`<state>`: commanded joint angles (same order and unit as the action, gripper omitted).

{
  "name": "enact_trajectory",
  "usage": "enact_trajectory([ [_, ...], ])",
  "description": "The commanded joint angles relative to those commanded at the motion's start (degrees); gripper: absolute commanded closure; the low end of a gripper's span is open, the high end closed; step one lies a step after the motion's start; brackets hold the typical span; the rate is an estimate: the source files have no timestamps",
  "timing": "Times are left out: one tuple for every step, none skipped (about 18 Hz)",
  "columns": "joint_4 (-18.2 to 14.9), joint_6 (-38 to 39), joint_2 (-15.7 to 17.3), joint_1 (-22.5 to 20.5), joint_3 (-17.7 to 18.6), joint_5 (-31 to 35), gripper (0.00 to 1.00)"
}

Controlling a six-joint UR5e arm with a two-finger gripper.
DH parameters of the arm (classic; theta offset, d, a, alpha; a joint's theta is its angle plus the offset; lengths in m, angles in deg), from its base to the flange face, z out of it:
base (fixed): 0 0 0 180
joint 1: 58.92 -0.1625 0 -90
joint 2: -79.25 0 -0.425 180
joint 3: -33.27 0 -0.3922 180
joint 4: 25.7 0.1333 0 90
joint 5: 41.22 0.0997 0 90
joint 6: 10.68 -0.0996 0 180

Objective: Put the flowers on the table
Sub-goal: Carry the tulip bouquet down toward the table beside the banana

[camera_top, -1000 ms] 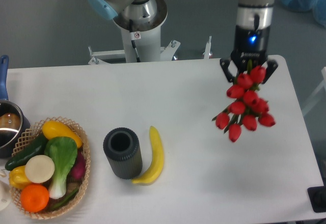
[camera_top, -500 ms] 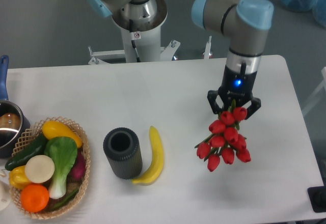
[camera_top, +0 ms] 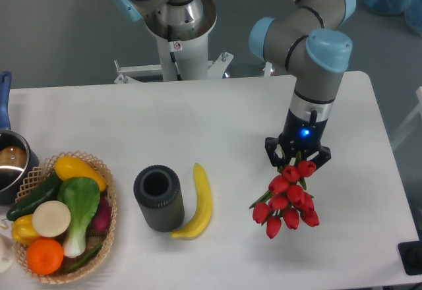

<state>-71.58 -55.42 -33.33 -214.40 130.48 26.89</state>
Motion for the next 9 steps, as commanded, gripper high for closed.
enact_trajectory([
  [0.0,0.0,-0.7,0.17,-0.35,0.0,0.67],
  [0.0,0.0,-1.58,0.61,-0.79,0.0,0.67],
  [0.0,0.0,-2.11,0.7,-1.23,-0.17,0.67],
  [0.0,0.0,-2.73,0.79,-1.49,-0.52,0.67],
  [0.0,0.0,-3.43,0.88,-1.93,-0.96,0.67],
  [0.35,-0.09,-4.22,0.88,-2.28,-1.66,0.67],
  [0.35,-0.09,-5.01,0.97,-2.72,-2.37,0.67],
  [0.35,-0.17,-5.89,1.23,-3.16,-3.16,0.67],
  [0.35,-0.35,-6.68,1.58,-3.77,-3.51,0.67],
])
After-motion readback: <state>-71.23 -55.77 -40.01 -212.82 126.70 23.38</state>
